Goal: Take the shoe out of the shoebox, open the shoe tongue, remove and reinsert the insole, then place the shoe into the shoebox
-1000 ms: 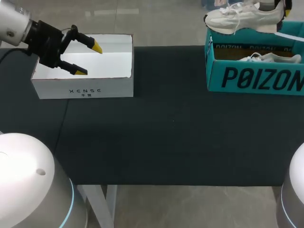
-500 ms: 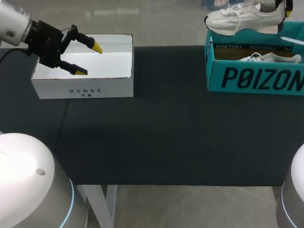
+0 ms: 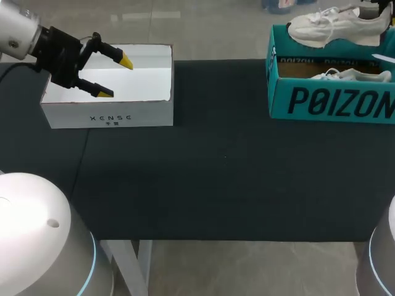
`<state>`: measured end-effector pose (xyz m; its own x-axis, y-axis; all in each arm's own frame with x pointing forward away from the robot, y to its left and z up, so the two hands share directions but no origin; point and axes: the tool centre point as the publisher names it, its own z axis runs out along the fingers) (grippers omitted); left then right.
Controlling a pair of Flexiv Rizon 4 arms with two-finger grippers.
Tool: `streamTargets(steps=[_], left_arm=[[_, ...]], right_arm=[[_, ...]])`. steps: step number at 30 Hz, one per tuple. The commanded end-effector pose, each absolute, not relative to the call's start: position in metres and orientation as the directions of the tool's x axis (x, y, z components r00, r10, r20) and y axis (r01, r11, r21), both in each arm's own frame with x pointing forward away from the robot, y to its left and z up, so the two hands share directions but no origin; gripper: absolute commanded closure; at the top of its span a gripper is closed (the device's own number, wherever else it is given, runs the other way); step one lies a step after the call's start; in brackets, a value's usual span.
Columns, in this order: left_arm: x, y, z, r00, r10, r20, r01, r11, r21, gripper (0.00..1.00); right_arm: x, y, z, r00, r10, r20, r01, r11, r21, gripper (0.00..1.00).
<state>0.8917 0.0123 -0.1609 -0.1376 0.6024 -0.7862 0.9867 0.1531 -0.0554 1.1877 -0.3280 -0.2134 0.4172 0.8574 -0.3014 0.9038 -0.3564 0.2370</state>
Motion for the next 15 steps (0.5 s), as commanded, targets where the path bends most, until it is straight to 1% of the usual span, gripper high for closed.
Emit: streamTargets(steps=[1,5,10,15], left_arm=[[0.892,0.012,-0.16,-0.138,0.606,-0.784,0.987,0.153,-0.056,0.0],[0.892,0.012,-0.16,-0.138,0.606,-0.784,0.987,0.153,-0.056,0.0],[0.892,0.012,-0.16,-0.138,0.606,-0.784,0.987,0.153,-0.056,0.0],[0.892,0.012,-0.16,-0.138,0.606,-0.784,0.987,0.153,-0.056,0.0]], right_arm=[[1.204,-0.325,-0.239,0.415,0.854,-0.314,0.904,-0.347,0.25,1.0],[1.203,-0.327,-0.253,0.411,0.864,-0.292,0.902,-0.339,0.266,1.0],[1.196,-0.337,-0.268,0.422,0.862,-0.281,0.899,-0.358,0.253,1.0],[1.19,-0.347,-0.27,0.437,0.857,-0.275,0.894,-0.381,0.235,1.0]])
